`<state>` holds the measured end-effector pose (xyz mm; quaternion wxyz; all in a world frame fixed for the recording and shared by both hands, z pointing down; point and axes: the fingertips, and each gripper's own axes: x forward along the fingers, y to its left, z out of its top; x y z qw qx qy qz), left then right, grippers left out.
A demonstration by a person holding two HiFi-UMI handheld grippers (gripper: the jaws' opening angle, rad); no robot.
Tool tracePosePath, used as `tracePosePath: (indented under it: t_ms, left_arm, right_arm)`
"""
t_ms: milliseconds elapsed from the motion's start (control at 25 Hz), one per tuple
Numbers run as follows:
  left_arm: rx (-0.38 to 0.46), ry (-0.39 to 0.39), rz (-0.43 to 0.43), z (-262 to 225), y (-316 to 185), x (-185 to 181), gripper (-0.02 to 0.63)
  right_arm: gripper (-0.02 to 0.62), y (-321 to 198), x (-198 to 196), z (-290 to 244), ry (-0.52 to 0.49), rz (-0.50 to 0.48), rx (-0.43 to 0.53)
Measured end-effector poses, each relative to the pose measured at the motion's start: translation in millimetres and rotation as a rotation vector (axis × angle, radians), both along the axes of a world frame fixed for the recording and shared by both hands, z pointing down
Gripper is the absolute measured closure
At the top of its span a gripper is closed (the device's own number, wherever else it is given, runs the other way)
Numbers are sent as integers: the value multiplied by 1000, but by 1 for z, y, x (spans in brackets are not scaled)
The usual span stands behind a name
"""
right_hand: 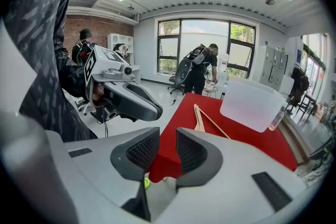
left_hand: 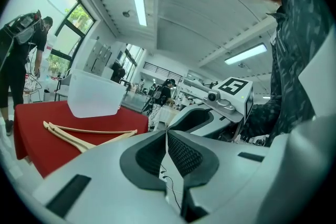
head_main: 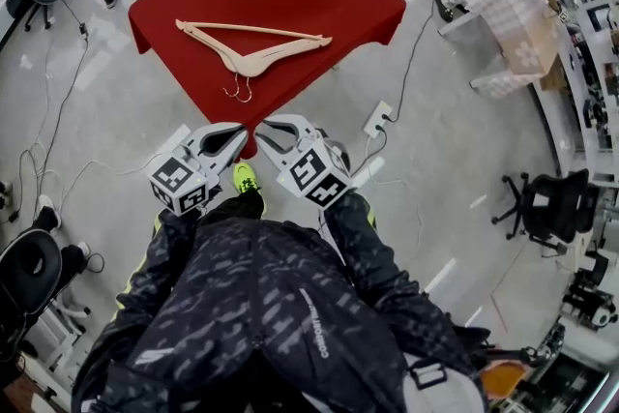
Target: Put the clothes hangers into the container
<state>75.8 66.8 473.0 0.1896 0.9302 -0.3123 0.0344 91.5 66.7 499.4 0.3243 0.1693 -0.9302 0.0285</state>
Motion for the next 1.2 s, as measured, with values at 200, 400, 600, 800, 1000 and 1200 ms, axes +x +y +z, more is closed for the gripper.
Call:
tracePosePath:
  t_ms: [200,400,600,800,1000,1200]
  left_arm:
    - [-19,23,7,11,-22,-14,594]
    - [-17,17,22,19,-40,-24,594]
    - [-18,11,14,23,-49,-32,594]
    - [-14,24,-3,24,-61,-41,594]
    - [-35,28,-47,36,-75,-54,594]
    - [-82,19,-135,42,-92,-69,594]
  right_arm:
    - [500,-27,-13,15,56,-7,-7]
    - [484,-50,-19,28,111,-9,1]
    - [462,-63,-22,43,196,-49,22]
    - [430,-82,-26,61,276,-97,26]
    - [401,-106,-31,88,334,-160,3]
    - [366,-125,-31,123,409,-234,-42]
